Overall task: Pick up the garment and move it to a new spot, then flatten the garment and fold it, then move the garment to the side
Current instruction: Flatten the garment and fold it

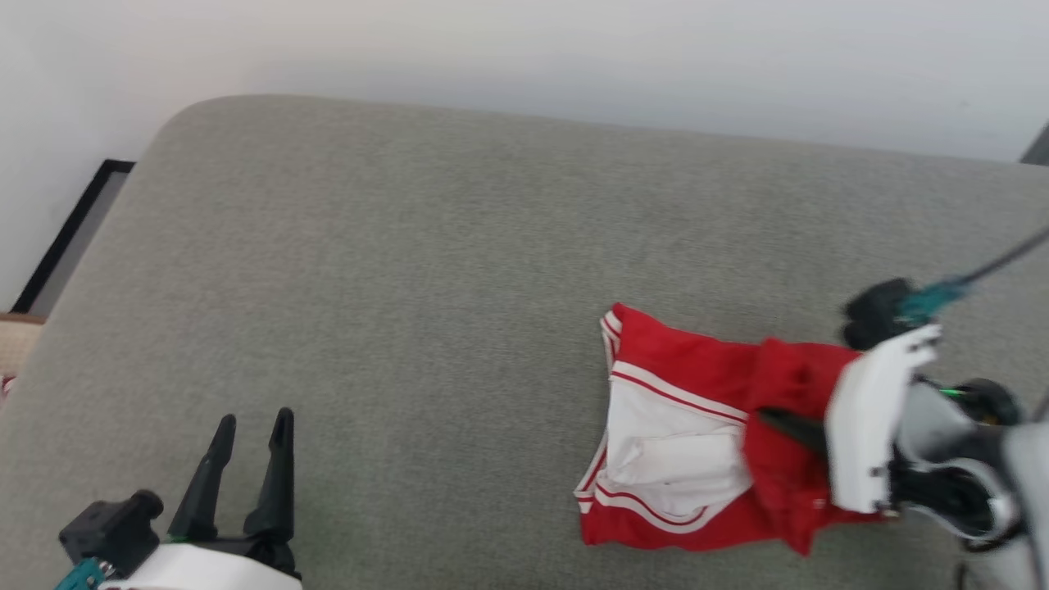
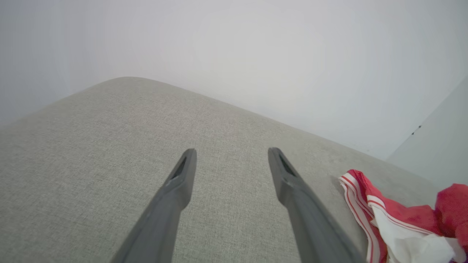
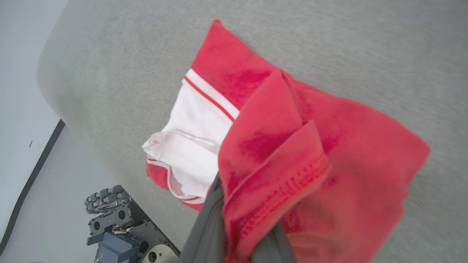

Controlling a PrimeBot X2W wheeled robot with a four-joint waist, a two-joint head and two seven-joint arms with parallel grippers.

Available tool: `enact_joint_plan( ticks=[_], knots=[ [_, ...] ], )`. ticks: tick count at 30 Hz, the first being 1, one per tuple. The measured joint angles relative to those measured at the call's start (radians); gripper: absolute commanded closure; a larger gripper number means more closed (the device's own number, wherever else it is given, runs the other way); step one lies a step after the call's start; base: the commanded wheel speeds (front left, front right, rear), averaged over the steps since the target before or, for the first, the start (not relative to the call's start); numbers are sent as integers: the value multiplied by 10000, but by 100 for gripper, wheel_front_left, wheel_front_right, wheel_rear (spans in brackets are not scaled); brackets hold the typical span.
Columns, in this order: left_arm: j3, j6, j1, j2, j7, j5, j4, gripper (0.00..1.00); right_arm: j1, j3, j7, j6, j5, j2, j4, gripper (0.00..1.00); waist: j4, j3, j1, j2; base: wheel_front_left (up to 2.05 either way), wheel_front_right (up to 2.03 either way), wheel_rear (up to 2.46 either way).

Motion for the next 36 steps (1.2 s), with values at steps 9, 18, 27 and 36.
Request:
enact_joint_plan(
  ticks=[9, 18, 27, 36],
  knots=[
    [-217, 0, -276, -46, 0, -180, 142, 0, -1015, 1499, -725, 0, -153, 646, 1597, 100, 636, 90, 0, 0, 0, 0, 0],
    [-130, 0, -275, -25, 0, -268, 142, 0, -1873, 2169, -1315, 0, 140, 685, 2504, 0, 683, 122, 0, 0, 0, 0, 0],
    [138, 0, -258, -27, 0, -282, -29, 0, -1988, 1638, -1718, 0, 729, 339, 1659, 0, 83, 51, 0, 0, 0, 0, 0],
    [393, 0, -151, 84, 0, -102, -134, 0, -1224, 554, -3434, 0, 408, -199, 784, 0, -719, -127, 0, 0, 0, 0, 0]
  ],
)
